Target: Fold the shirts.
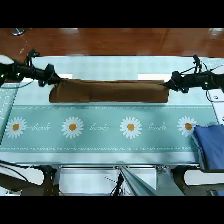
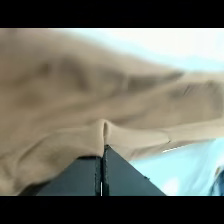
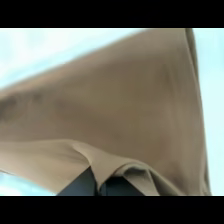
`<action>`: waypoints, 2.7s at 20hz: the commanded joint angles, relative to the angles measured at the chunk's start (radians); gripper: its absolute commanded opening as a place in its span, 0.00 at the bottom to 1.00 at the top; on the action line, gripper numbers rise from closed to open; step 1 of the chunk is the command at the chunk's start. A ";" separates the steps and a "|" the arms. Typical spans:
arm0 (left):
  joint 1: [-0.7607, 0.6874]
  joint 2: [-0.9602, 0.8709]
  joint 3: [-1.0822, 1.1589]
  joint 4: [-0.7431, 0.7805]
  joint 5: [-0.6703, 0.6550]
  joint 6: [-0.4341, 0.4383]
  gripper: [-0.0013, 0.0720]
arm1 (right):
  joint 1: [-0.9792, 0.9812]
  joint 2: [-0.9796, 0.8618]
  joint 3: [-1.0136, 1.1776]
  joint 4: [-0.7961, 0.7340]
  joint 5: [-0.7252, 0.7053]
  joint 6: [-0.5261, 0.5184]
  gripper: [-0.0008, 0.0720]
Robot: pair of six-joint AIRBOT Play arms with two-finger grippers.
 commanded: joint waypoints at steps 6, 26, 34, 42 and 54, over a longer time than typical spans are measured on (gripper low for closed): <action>-0.001 -0.256 0.240 0.032 -0.199 -0.085 0.98 | -0.013 -0.161 0.102 0.089 -0.024 -0.033 0.88; -0.190 0.510 -0.514 -0.217 0.328 0.285 0.97 | 0.013 -0.238 0.112 -0.034 0.095 -0.013 0.76; -0.407 0.452 -0.514 -0.222 0.419 0.301 0.06 | -0.008 0.061 0.142 -0.235 0.333 -0.039 0.04; -0.759 0.264 -0.342 -0.031 0.482 0.110 0.06 | -0.035 0.771 -0.094 -0.270 0.388 0.066 0.04; -1.204 -0.187 0.128 -0.117 0.293 -0.060 0.06 | -0.035 1.013 -0.159 -0.270 0.467 0.161 0.04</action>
